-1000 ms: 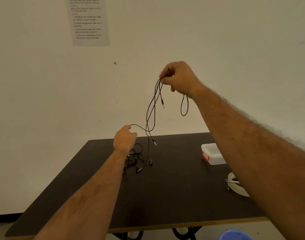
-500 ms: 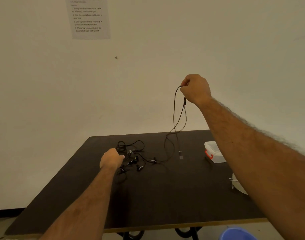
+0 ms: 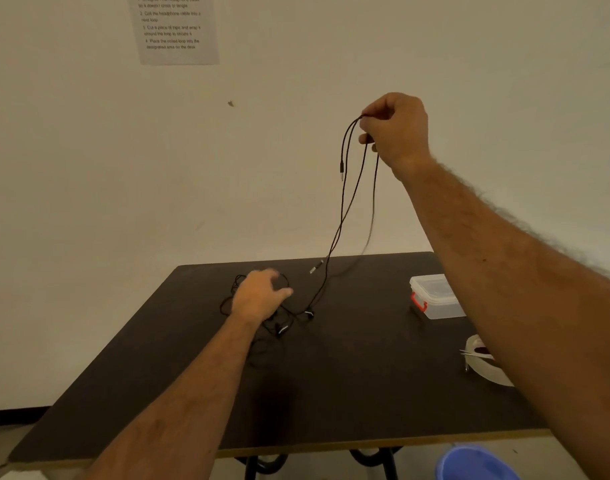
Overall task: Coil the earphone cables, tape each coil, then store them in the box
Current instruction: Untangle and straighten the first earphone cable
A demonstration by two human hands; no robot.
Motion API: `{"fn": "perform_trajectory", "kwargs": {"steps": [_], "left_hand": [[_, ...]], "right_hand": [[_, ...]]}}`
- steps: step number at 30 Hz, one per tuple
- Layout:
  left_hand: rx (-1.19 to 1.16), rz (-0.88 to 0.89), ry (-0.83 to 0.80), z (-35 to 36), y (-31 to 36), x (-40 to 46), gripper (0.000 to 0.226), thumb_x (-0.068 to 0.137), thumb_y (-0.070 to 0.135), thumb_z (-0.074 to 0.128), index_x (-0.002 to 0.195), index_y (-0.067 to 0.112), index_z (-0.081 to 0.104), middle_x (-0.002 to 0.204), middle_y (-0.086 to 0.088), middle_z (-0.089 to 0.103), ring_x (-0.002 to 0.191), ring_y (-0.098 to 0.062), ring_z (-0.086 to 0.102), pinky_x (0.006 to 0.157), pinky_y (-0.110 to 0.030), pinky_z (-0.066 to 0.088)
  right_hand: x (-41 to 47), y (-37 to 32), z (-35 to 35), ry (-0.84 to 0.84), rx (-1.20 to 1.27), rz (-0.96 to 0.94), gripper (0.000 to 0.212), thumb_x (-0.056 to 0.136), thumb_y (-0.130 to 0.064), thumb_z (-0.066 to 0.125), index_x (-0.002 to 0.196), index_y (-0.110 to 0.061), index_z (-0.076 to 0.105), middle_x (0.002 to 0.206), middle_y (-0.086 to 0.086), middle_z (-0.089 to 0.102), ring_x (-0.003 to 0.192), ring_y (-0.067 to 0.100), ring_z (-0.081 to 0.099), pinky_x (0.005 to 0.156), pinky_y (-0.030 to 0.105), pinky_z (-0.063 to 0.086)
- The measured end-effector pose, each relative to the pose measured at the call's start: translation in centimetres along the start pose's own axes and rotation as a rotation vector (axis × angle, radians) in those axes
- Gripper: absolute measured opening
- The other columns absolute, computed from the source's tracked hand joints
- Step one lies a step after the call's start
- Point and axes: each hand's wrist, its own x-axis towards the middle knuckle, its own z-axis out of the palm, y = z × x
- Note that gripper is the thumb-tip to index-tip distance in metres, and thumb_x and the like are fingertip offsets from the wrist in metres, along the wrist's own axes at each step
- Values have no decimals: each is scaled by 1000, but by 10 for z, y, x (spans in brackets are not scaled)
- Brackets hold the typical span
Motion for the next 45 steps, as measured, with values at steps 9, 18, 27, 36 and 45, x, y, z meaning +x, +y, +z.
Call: {"fn": "perform_trajectory", "kwargs": {"steps": [9, 18, 27, 36, 45], "left_hand": [[-488, 312, -12, 8, 95, -9, 19, 96, 29, 62, 112, 21, 66, 97, 5, 68, 83, -8, 65, 72, -19, 51], [-738, 2, 169, -28, 51, 10, 35, 105, 32, 40, 89, 13, 65, 71, -1, 59, 62, -12, 56, 54, -25, 44], [-826, -192, 262, -39, 17, 16, 37, 106, 28, 38, 90, 6, 63, 71, -4, 58, 60, -15, 54, 51, -27, 43], [-969, -170, 260, -57, 10, 24, 34, 106, 28, 39, 87, 9, 60, 77, -7, 63, 65, -17, 62, 56, -28, 53], [-787, -80, 297, -77, 6, 43, 33, 104, 30, 44, 82, 13, 61, 77, -3, 64, 65, -15, 63, 58, -27, 52]], "right_hand": [[-2, -36, -1, -166, 7, -113, 12, 81, -10, 72, 76, -18, 66, 69, -2, 64, 52, 7, 58, 46, 20, 46], [-9, 1, -21, -332, -170, 62, 2, 84, -6, 73, 84, -7, 71, 76, 5, 69, 61, 12, 66, 51, 28, 52], [-29, 38, -6, -365, -21, 332, 13, 87, -6, 71, 99, -3, 69, 85, 7, 71, 62, 14, 69, 45, 21, 45], [-56, 98, 47, -394, -123, 432, 9, 89, 0, 65, 90, -8, 62, 90, 11, 69, 74, 22, 73, 64, 35, 61], [-43, 110, 52, -218, -224, 327, 11, 87, -14, 71, 79, -17, 64, 77, -1, 64, 71, 17, 62, 63, 32, 56]]}}
